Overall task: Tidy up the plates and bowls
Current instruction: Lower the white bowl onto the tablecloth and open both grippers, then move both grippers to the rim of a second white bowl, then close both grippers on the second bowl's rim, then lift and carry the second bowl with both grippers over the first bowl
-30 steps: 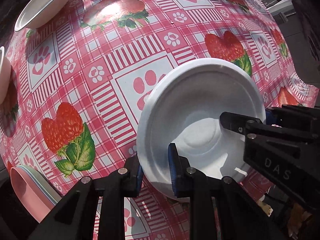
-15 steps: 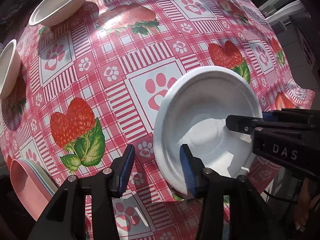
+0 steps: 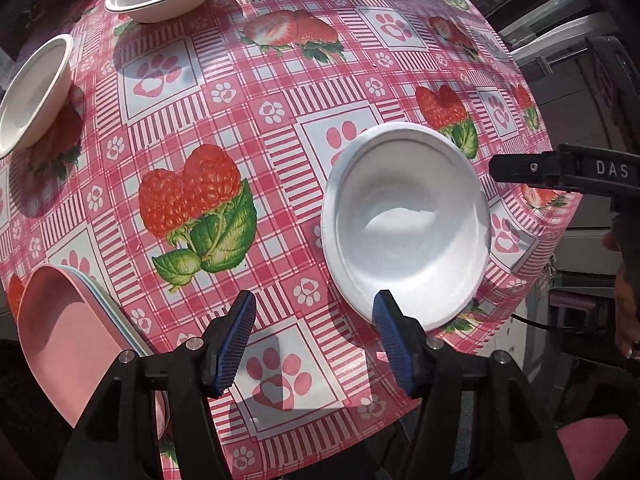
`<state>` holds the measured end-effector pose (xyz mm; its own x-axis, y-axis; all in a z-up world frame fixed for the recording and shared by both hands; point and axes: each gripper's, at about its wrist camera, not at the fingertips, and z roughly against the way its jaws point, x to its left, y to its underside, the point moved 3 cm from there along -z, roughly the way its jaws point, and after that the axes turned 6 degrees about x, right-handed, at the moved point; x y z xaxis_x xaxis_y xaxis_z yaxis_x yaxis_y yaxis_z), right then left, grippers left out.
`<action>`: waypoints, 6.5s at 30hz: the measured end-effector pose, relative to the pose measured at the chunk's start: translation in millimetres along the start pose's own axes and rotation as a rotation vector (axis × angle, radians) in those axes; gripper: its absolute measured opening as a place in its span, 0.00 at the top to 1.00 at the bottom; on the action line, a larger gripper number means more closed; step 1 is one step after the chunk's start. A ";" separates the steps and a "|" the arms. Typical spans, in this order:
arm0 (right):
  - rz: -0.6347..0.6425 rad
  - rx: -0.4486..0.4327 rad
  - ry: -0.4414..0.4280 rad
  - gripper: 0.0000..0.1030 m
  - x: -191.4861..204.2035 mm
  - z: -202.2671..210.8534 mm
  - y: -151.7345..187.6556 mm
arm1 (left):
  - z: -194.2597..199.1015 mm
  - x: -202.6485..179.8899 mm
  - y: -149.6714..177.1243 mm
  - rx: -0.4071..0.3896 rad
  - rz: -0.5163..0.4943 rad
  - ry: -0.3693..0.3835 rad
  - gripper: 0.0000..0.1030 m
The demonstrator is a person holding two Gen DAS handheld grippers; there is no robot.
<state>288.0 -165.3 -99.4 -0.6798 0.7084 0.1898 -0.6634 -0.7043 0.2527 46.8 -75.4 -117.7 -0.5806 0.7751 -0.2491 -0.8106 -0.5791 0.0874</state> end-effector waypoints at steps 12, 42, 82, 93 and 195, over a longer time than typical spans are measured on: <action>0.049 -0.104 0.005 0.20 17.3 80.1 -32.7 | 90.5 28.1 -42.1 -0.145 0.075 0.047 0.37; 0.281 -0.134 0.017 0.20 194.8 -2.0 -223.6 | 97.0 176.9 -271.6 -0.258 0.321 -0.248 0.32; 0.368 0.030 -0.006 0.83 172.0 -67.6 -136.5 | 3.7 71.9 -211.8 -0.017 0.191 -0.158 0.70; 0.389 0.041 0.017 0.83 153.6 -81.7 -66.8 | -17.6 40.8 -135.7 -0.002 0.237 -0.119 0.70; 0.000 -0.056 -0.052 0.00 41.5 26.8 52.6 | 90.5 -1.6 -21.4 -0.108 0.028 0.009 0.41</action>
<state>233.3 -171.7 -52.8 -0.6635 0.7089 0.2392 -0.6809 -0.7047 0.1994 58.2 -41.4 -31.8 -0.6020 0.7560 -0.2572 -0.7806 -0.6250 -0.0100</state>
